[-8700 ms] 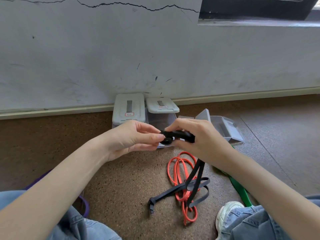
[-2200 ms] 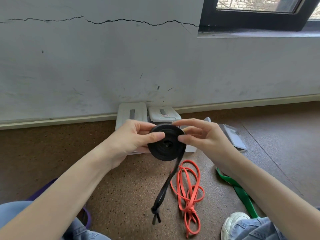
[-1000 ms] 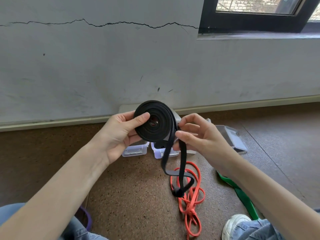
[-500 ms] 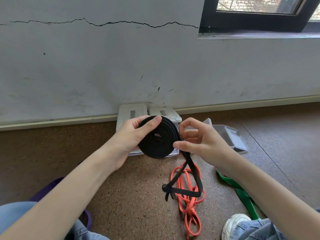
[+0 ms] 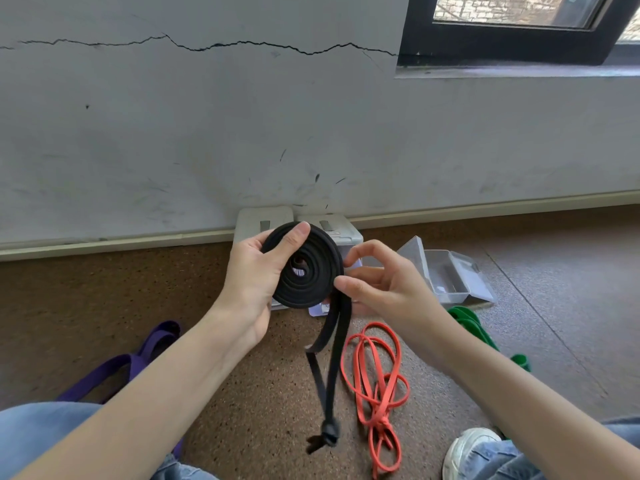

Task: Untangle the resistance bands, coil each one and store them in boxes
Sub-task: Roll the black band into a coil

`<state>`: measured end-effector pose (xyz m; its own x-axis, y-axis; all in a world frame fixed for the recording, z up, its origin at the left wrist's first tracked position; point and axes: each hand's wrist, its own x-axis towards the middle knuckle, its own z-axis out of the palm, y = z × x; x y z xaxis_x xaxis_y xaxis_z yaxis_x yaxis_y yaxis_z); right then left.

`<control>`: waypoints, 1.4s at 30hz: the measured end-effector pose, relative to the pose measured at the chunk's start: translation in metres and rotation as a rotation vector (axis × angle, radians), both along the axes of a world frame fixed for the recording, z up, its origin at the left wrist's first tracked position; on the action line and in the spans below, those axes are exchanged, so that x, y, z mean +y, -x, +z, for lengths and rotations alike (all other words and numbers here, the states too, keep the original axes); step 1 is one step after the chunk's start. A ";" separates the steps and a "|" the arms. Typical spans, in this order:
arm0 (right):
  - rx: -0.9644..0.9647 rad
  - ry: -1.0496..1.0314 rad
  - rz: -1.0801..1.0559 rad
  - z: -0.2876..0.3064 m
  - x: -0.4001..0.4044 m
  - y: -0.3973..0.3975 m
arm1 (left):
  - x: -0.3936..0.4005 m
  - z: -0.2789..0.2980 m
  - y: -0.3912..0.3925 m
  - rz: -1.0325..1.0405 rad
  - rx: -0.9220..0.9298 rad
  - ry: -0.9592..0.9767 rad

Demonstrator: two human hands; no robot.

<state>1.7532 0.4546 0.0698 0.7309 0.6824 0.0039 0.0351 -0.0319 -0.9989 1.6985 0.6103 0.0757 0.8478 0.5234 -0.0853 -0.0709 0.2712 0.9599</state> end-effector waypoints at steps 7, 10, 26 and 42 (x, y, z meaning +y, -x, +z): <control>0.009 -0.009 -0.017 -0.002 -0.003 0.000 | -0.003 -0.005 0.000 -0.051 0.033 -0.084; -0.060 0.060 -0.019 0.001 -0.008 -0.007 | 0.006 0.000 0.003 -0.265 0.129 -0.255; 0.026 0.008 -0.016 0.000 -0.006 -0.004 | 0.010 0.003 -0.002 -0.121 0.039 -0.181; -0.112 0.003 -0.046 -0.006 -0.010 -0.004 | 0.017 -0.001 0.003 -0.326 0.186 -0.257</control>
<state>1.7574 0.4446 0.0640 0.7563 0.6486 0.0849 0.1446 -0.0392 -0.9887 1.6956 0.6278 0.0743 0.9543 0.2562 -0.1541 0.1589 0.0020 0.9873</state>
